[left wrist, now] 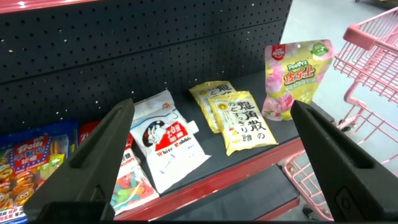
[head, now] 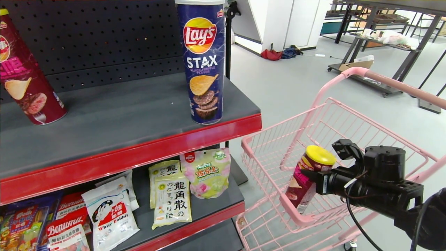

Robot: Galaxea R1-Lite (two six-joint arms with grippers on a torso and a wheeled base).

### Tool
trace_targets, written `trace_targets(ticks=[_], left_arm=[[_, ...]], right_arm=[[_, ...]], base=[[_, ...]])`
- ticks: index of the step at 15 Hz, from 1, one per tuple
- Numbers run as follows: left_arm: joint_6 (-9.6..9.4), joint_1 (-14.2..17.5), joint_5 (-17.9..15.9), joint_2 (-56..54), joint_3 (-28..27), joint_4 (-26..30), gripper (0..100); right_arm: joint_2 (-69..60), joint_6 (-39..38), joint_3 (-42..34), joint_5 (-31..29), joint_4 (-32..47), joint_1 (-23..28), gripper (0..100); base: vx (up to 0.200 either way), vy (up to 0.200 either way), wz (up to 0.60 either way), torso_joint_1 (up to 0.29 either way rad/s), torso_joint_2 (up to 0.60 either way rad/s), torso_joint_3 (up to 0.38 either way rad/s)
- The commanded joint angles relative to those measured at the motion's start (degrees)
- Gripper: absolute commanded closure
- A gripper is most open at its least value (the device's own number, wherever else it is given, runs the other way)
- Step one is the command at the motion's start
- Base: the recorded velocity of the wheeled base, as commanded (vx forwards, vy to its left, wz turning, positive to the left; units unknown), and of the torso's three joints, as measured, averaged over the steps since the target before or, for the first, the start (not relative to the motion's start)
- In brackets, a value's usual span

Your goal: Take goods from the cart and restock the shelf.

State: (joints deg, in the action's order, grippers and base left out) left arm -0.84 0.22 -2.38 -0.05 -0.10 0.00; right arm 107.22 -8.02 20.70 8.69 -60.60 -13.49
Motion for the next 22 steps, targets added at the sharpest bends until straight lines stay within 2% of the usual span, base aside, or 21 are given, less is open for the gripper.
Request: trace_targets(ticks=[1,3,6,8,10,11,12,14,15,17,19,20,22], left_arm=[[0.05,0.04,0.0,0.05,0.01,0.0,0],[0.05,0.04,0.0,0.05,0.01,0.0,0],[0.05,0.04,0.0,0.05,0.01,0.0,0],[0.05,0.04,0.0,0.05,0.01,0.0,0],[0.05,0.04,0.0,0.05,0.01,0.0,0],[0.05,0.04,0.0,0.05,0.01,0.0,0],[-0.04,0.04,0.0,0.05,0.01,0.0,0],[-0.04,0.04,0.0,0.05,0.01,0.0,0],[0.05,0.04,0.0,0.05,0.01,0.0,0],[0.05,0.04,0.0,0.05,0.01,0.0,0],[0.14,0.04,0.0,0.05,0.01,0.0,0],[-0.04,0.04,-0.08,0.05,0.01,0.0,0],[-0.04,0.04,-0.08,0.05,0.01,0.0,0]], right_arm=[[0.27,0.11,-0.31,-0.08,0.04,0.14,100],[-1.04,0.37,1.1,-0.52,-0.31,0.14,100],[-5.79,0.9,11.12,-2.19,4.09,-0.04,100],[-13.44,2.22,24.92,-2.19,22.89,0.05,100],[-19.94,5.56,32.83,-2.19,38.01,0.14,100],[-23.1,7.49,34.85,-2.19,42.32,-0.04,100],[-25.92,8.37,35.46,-2.28,44.25,-0.13,100],[-32.25,8.72,33.97,-6.67,45.39,-0.66,100],[-37.52,9.87,31.16,-11.68,47.86,-0.57,100],[-50.44,10.75,23.25,-11.5,56.03,0.84,100],[-58.61,10.83,18.76,-11.86,61.74,2.42,100],[-63.89,11.01,17.01,-11.94,65.87,3.48,100],[-68.19,11.19,15.86,-11.94,69.04,4.35,100]], base=[[0.0,0.0,0.0,0.0,0.0,0.0],[0.0,0.0,0.0,0.0,0.0,0.0],[0.0,0.0,0.0,0.0,0.0,0.0],[0.0,0.0,0.0,0.0,0.0,0.0],[0.0,0.0,0.0,0.0,0.0,0.0],[0.0,0.0,0.0,0.0,0.0,0.0],[0.0,0.0,0.0,0.0,0.0,0.0],[0.0,0.0,0.0,0.0,0.0,0.0],[0.0,0.0,0.0,0.0,0.0,0.0],[0.0,0.0,0.0,0.0,0.0,0.0],[0.0,0.0,0.0,0.0,0.0,0.0],[0.0,0.0,0.0,0.0,0.0,0.0],[0.0,0.0,0.0,0.0,0.0,0.0]])
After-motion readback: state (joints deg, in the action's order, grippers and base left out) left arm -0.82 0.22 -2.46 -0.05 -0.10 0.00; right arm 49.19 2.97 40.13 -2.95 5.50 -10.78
